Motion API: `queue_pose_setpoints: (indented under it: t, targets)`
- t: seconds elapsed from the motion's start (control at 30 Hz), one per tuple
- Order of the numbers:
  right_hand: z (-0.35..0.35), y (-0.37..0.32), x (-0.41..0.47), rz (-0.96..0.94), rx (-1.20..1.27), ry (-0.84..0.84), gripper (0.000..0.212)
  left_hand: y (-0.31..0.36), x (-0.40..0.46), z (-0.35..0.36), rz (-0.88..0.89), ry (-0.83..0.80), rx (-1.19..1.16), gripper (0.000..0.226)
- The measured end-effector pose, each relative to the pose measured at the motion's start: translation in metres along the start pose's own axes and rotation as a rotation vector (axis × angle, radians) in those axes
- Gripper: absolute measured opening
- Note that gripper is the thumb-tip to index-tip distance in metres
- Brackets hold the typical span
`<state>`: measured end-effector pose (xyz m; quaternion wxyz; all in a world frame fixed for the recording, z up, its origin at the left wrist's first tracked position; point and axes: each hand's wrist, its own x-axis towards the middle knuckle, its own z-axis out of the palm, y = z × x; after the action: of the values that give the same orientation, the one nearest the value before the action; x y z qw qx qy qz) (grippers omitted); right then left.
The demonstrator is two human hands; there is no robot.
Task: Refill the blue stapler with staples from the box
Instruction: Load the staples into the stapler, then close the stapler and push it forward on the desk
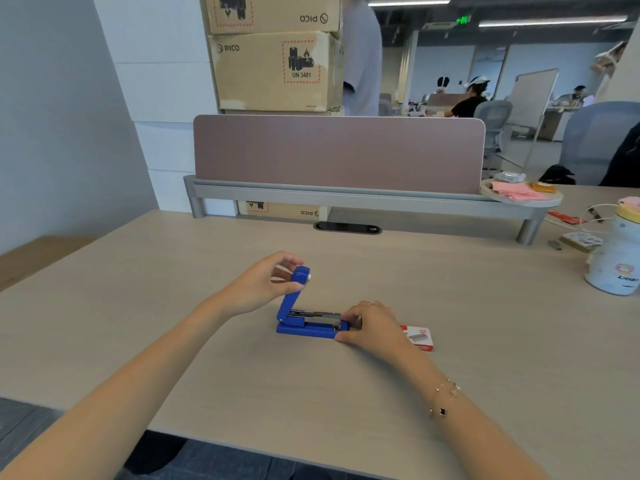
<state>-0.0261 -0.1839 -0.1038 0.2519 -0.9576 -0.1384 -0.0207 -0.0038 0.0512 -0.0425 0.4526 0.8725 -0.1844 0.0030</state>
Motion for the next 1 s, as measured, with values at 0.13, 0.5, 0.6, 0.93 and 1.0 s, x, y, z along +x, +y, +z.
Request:
queue_pose_setpoints:
  t: [0.13, 0.5, 0.6, 0.93, 1.0]
  targets:
    - [0.0, -0.002, -0.003, -0.002, -0.012, 0.027, 0.029, 0.005, 0.006, 0.023, 0.031, -0.056, 0.051, 0.029]
    - [-0.001, -0.004, -0.007, 0.014, -0.023, 0.039, 0.028, -0.001, 0.013, 0.052, 0.041, -0.113, 0.114, 0.029]
    - [-0.001, -0.006, -0.008, 0.014, -0.045, 0.031, 0.028, -0.005, 0.013, 0.043, 0.03, -0.149, 0.178, 0.037]
    - [-0.018, -0.024, 0.002, -0.075, 0.017, 0.084, 0.046, -0.012, 0.006, 0.024, -0.015, -0.282, 0.34, 0.024]
    - [-0.019, -0.026, 0.003, -0.1, -0.048, 0.087, 0.036, -0.011, 0.008, 0.024, -0.021, -0.291, 0.353, 0.025]
